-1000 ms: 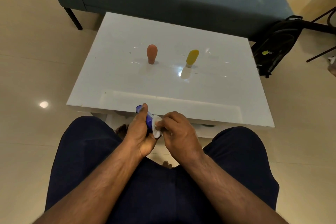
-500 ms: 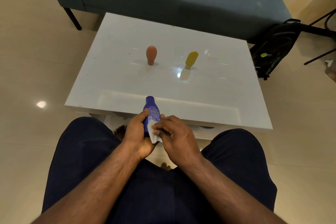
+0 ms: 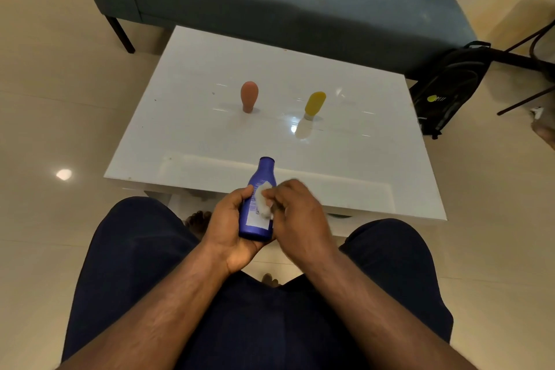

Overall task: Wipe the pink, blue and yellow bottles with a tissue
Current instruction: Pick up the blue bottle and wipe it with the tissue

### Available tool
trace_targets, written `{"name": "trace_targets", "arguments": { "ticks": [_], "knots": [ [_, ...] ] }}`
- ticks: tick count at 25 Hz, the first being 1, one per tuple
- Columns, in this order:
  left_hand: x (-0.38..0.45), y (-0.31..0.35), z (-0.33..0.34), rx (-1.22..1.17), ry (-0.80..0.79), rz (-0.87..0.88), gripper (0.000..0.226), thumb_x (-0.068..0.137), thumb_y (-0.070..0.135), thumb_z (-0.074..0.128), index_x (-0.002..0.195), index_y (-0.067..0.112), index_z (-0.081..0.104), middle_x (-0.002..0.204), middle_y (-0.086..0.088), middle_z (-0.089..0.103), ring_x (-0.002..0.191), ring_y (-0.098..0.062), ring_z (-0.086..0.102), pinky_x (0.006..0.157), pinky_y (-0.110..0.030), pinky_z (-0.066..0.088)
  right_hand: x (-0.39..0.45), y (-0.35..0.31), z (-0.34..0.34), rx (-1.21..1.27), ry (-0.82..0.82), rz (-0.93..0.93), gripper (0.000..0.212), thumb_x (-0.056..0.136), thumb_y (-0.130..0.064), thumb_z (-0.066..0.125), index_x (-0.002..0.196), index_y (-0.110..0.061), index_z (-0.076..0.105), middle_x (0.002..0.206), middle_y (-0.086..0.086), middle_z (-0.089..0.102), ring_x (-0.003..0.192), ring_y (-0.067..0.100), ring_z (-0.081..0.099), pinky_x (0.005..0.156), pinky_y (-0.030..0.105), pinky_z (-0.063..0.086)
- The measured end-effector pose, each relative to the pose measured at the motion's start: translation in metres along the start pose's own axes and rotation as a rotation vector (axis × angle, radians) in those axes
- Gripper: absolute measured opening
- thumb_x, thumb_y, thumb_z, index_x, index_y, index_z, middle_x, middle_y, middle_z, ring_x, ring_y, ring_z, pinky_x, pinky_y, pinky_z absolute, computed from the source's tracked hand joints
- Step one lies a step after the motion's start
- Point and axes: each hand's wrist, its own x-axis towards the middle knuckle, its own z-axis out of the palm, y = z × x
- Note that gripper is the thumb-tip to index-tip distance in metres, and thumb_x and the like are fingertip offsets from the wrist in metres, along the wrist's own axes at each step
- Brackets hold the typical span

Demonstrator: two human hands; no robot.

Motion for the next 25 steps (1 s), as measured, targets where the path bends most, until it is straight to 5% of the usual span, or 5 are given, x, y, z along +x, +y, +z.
{"name": "trace_targets", "arguments": {
  "ticks": [4, 8, 16, 20, 25],
  "knots": [
    [0.004, 0.001, -0.003, -0.015, -0.016, -0.018, 0.043, 0.098, 0.038, 0.054, 0.124, 0.007, 0.067, 0.106, -0.013, 0.076, 0.084, -0.024, 0.074, 0.076, -0.039, 0.058, -0.021, -0.003, 0.004, 0.038, 0.016, -0.103, 0.023, 0.082, -0.001, 0.057, 0.100, -0.009, 0.069, 0.092, 0.003, 0.058, 0.081, 0.017, 0.057, 0.070, 0.027, 0.052],
    [-0.001, -0.003, 0.005, 0.073, -0.036, -0.056, 0.033, 0.097, 0.036, 0.053, 0.108, 0.010, 0.070, 0.091, -0.012, 0.073, 0.073, -0.025, 0.068, 0.063, -0.036, 0.055, 0.020, 0.011, -0.008, 0.006, 0.058, 0.031, 0.014, 0.092, -0.013, 0.055, 0.088, -0.007, 0.068, 0.086, 0.003, 0.056, 0.076, 0.017, 0.057, 0.071, 0.038, 0.052],
    [0.002, -0.004, 0.001, 0.169, -0.067, -0.061, 0.039, 0.096, 0.044, 0.054, 0.110, 0.011, 0.071, 0.089, -0.011, 0.068, 0.066, -0.021, 0.060, 0.050, -0.027, 0.045, 0.026, 0.009, -0.015, -0.072, 0.006, -0.107, 0.018, 0.078, -0.001, 0.064, 0.094, -0.007, 0.070, 0.092, 0.006, 0.056, 0.080, 0.023, 0.058, 0.065, 0.032, 0.052],
    [0.005, -0.008, 0.001, 0.200, -0.074, -0.043, 0.047, 0.098, 0.049, 0.052, 0.119, 0.011, 0.069, 0.098, -0.011, 0.071, 0.068, -0.021, 0.060, 0.051, -0.028, 0.045, 0.044, 0.025, -0.019, -0.060, 0.115, -0.014, 0.026, 0.083, -0.001, 0.062, 0.107, -0.010, 0.068, 0.100, 0.005, 0.057, 0.088, 0.021, 0.058, 0.076, 0.035, 0.052],
    [0.003, -0.007, 0.002, 0.222, -0.037, -0.004, 0.052, 0.097, 0.058, 0.048, 0.114, 0.014, 0.069, 0.088, -0.009, 0.070, 0.065, -0.020, 0.060, 0.052, -0.029, 0.043, 0.023, 0.012, -0.012, -0.173, -0.031, -0.172, 0.030, 0.082, -0.007, 0.067, 0.111, -0.011, 0.067, 0.102, 0.007, 0.057, 0.093, 0.024, 0.055, 0.073, 0.033, 0.053]
  ]
}}
